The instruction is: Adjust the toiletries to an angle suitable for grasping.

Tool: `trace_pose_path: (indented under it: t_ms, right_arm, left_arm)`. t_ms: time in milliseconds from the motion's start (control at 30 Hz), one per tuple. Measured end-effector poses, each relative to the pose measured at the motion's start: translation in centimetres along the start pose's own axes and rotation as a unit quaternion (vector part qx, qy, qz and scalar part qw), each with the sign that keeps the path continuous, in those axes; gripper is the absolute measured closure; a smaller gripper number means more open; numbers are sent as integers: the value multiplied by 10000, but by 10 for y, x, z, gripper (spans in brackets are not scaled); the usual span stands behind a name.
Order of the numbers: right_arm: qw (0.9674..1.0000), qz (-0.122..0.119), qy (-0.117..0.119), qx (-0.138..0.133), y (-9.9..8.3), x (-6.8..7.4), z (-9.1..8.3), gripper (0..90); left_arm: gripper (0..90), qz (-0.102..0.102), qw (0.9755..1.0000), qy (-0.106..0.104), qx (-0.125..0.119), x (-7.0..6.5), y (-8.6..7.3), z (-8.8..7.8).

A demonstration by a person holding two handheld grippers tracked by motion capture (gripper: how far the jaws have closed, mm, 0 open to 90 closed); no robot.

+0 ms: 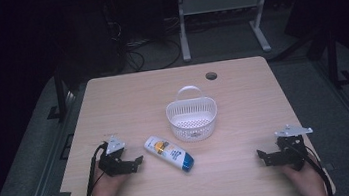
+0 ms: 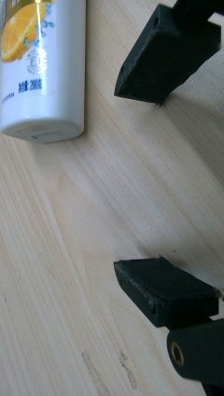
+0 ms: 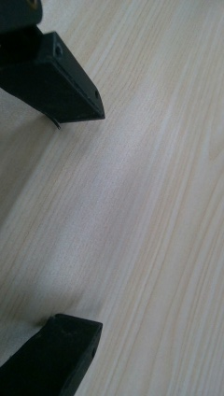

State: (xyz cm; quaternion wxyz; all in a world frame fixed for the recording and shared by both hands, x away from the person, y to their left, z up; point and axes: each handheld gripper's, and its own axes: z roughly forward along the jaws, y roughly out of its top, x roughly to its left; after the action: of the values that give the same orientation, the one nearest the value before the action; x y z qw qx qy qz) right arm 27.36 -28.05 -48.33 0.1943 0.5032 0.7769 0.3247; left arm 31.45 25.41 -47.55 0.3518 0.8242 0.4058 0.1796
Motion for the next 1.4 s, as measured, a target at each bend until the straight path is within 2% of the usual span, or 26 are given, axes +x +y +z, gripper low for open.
trace_pose_path:
  t_ms: [67, 133, 167, 233, 300, 433, 500, 600, 633, 700, 767, 1000, 1133, 1400]
  right_arm:
    - [10000, 0, 0, 2, 0, 0, 0, 7]
    - [10000, 0, 1, 0, 0, 0, 0, 7]
    - [10000, 0, 1, 0, 0, 0, 0, 7]
    - [10000, 0, 1, 0, 0, 0, 0, 7]
    - [10000, 0, 1, 0, 0, 0, 0, 7]
    - [10000, 0, 1, 0, 0, 0, 0, 8]
    - [10000, -1, 1, -1, 0, 0, 0, 7]
    - [10000, -1, 1, 0, 0, 0, 0, 7]
    - [10000, -1, 1, 0, 0, 0, 0, 7]
    - [10000, -5, 0, -1, 0, 0, 0, 7]
    - [10000, -3, 0, -2, 0, 0, 0, 7]
    - [10000, -2, 0, 0, 0, 0, 0, 7]
    - [10000, 1, 1, 2, 0, 0, 0, 7]
    - [10000, -3, -1, -1, 0, 0, 0, 7]
  left_arm:
    - [157, 4, 10000, -2, 18, 1, 1, -1]
    - [229, 2, 10000, -15, 33, 1, 1, -3]
    - [229, -5, 10000, -24, 46, 1, 1, -4]
    - [290, -6, 10000, -50, 82, 2, 2, -6]
    - [368, -55, 9998, -166, -24, 2, 5, -14]
    - [575, -41, 9994, -329, -89, 2, 9, -22]
    - [678, -37, 9985, -540, 7, 1, 15, -27]
    - [837, 5, 9972, -744, 67, -2, 20, -29]
    - [898, 5, 9972, -744, 67, -2, 20, -29]
    - [900, 81, 9965, -820, 116, -5, 27, -29]
    - [900, 140, 9965, -819, 93, -7, 31, -30]
    - [900, 255, 9943, -1040, 0, -18, 42, -29]
    - [900, 297, 9913, -1284, -45, -26, 52, -24]
    - [900, 515, 9886, -1415, -69, -41, 69, -10]
